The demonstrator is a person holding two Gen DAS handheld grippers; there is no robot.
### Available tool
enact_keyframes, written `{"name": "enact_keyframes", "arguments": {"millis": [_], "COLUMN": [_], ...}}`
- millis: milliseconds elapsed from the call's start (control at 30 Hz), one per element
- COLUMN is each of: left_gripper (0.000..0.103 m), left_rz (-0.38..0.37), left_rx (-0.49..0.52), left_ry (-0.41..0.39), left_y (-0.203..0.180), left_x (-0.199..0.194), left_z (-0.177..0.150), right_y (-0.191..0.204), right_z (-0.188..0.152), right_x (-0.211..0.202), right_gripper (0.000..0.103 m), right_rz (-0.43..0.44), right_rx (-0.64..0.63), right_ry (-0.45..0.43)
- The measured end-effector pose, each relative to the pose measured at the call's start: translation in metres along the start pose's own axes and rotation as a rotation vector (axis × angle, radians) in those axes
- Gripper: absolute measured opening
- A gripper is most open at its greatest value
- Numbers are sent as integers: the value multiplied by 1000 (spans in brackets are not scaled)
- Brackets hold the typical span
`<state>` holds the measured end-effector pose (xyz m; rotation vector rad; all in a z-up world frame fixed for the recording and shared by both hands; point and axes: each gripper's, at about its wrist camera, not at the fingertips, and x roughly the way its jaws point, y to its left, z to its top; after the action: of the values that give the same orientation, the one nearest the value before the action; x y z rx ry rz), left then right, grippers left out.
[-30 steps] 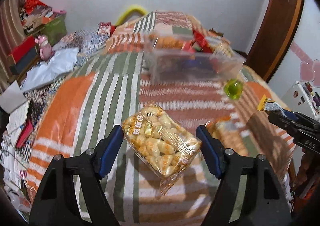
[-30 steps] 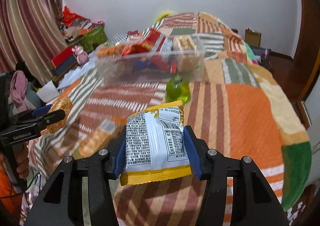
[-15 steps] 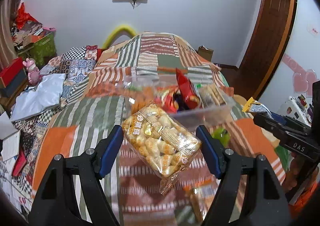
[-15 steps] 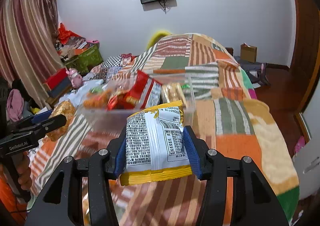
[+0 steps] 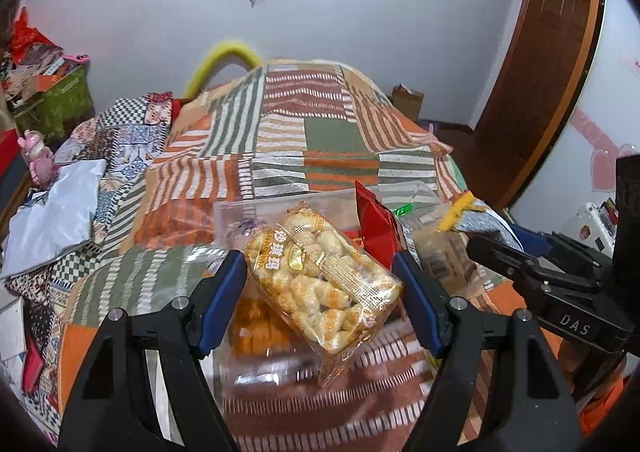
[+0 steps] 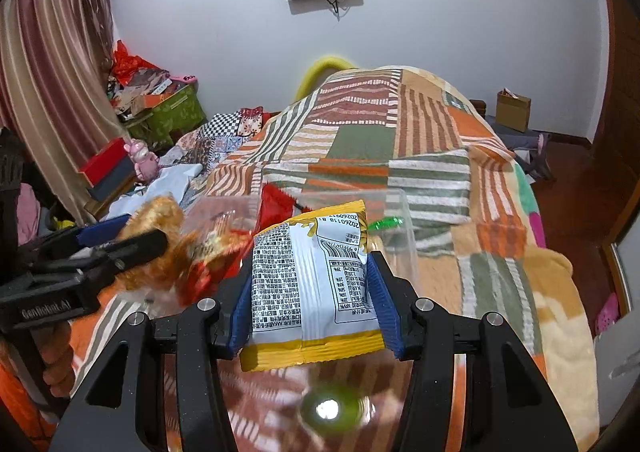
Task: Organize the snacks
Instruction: 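Carry the pastry bag and white-yellow bag into the box and release both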
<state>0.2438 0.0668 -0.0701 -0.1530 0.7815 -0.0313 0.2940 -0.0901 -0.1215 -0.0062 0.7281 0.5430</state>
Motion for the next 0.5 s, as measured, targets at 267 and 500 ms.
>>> {"name": "enact_keyframes", "arguments": {"millis": [267,500], "left_gripper": [74,74], "left_rz": [36,48], "left_rx": [44,53], "left_ry": [25,51], "left_y": [-3,0], "left_x": [38,52], "left_z": [16,19], "right_y": [5,15], "right_z": [5,1], "right_x": [33,37], "right_gripper": [49,48], "right_rz": [8,-51], "right_rx": [-5,-89], "right_ry": [51,51]}}
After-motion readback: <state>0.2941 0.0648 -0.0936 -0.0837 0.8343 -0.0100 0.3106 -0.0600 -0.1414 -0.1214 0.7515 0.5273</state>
